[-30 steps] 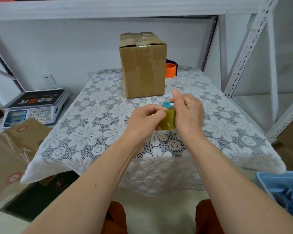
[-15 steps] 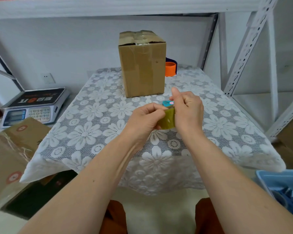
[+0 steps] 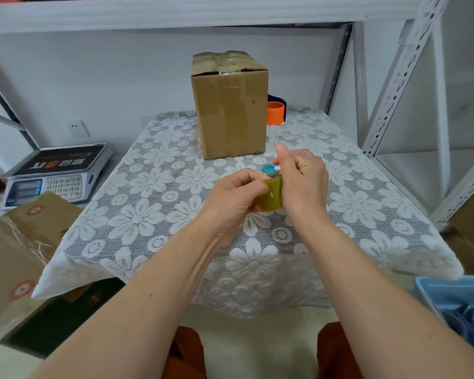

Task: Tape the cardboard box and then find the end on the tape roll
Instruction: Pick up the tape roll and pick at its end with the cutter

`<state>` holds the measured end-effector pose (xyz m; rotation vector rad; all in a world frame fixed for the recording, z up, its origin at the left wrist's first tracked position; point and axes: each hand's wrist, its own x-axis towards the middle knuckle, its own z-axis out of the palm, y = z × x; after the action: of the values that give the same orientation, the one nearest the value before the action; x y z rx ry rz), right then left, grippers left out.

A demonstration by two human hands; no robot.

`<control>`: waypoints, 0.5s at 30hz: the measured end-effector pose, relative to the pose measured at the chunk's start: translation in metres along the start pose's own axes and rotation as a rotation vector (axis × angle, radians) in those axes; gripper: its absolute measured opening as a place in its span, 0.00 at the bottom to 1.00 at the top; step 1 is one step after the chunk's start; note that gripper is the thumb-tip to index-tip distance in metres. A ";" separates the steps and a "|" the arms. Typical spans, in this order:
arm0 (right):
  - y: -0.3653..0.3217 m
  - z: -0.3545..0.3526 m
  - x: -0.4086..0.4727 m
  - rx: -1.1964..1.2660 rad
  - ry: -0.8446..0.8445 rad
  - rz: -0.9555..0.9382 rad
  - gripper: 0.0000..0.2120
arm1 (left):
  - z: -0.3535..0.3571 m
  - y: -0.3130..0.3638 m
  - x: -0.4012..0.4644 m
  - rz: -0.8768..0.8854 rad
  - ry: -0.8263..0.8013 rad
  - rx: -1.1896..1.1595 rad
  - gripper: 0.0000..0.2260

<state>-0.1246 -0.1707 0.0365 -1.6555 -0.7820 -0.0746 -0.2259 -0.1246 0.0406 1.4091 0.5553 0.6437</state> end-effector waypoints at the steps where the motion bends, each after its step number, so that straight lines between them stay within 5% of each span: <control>1: 0.000 0.000 0.000 -0.002 0.001 -0.002 0.23 | 0.000 -0.001 0.001 -0.008 -0.005 -0.008 0.10; 15: -0.001 -0.002 0.001 0.003 0.006 0.034 0.24 | -0.008 -0.007 0.003 0.002 -0.134 -0.075 0.05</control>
<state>-0.1237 -0.1726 0.0383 -1.6644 -0.7493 -0.0546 -0.2284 -0.1173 0.0330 1.3711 0.4196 0.5622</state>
